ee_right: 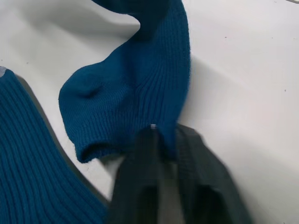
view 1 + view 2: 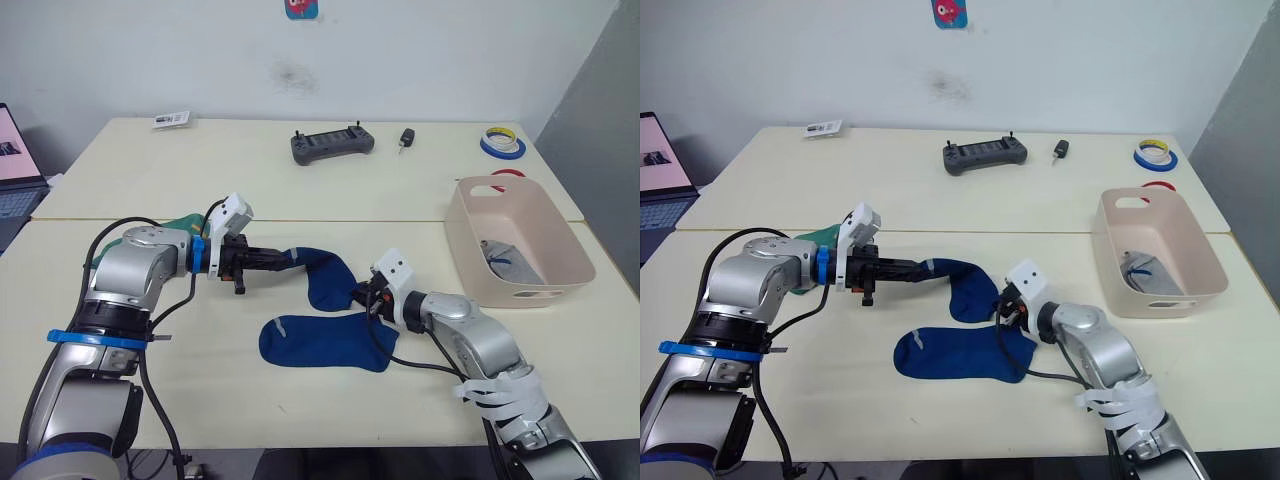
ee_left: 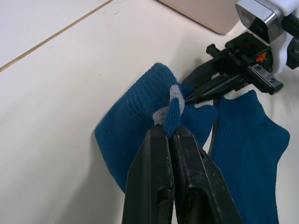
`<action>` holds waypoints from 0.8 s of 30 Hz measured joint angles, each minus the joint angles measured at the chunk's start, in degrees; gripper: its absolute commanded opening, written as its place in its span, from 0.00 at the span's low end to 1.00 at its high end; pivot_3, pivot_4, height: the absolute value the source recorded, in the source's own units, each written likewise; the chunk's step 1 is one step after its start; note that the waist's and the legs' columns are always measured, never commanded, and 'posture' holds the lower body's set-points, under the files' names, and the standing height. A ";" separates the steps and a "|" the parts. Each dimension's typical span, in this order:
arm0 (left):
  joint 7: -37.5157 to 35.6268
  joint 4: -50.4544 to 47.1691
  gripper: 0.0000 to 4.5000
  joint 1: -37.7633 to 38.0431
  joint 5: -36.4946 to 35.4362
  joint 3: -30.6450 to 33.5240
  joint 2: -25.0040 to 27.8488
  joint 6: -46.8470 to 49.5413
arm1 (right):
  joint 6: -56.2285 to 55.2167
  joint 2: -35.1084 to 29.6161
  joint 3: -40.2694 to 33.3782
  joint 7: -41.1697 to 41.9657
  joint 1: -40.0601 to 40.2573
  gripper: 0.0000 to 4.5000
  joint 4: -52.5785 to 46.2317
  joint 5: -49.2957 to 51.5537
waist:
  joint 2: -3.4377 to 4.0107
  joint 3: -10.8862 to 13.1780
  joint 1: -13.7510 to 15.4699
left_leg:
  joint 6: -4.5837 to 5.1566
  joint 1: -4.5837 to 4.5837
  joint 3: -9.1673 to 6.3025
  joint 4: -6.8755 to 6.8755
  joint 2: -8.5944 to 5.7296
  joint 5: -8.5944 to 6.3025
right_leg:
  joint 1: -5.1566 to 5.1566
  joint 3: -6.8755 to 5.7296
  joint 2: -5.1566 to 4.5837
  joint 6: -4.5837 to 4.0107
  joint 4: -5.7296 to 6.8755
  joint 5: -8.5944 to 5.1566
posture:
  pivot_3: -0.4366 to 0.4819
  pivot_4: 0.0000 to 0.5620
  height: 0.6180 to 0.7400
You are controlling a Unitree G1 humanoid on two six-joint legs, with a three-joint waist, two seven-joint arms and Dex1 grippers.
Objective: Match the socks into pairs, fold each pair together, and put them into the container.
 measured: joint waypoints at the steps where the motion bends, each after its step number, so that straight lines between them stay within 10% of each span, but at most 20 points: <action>1: -0.02 -0.46 0.00 0.32 -0.58 0.52 0.18 0.33 | 0.01 -0.61 -0.05 0.44 0.00 0.00 -0.65 0.06 | 0.00 0.00 -0.01 | 0.00 0.00 0.00 0.00 0.01 0.00 | 0.00 0.00 -0.01 0.00 0.00 0.00 | 0.48 0.27 1.00; 15: -0.25 -20.58 0.00 12.50 -18.65 13.23 14.18 26.41 | 2.33 -18.09 -8.23 15.94 0.96 0.00 -22.53 13.59 | -0.01 0.02 0.00 | 0.03 -0.01 -0.09 -0.03 0.02 -0.02 | 0.09 -0.04 -0.18 0.01 -0.11 -0.01 | 0.48 0.27 1.00; 24: 8.13 -33.47 0.00 24.83 -33.33 22.59 13.38 43.55 | 18.33 -30.58 -15.32 22.77 3.77 0.00 -32.72 36.36 | -0.01 0.02 0.09 | 0.07 0.16 -0.15 -0.05 0.02 -0.04 | 0.26 -0.06 -0.22 0.01 -0.15 -0.01 | 0.48 0.27 1.00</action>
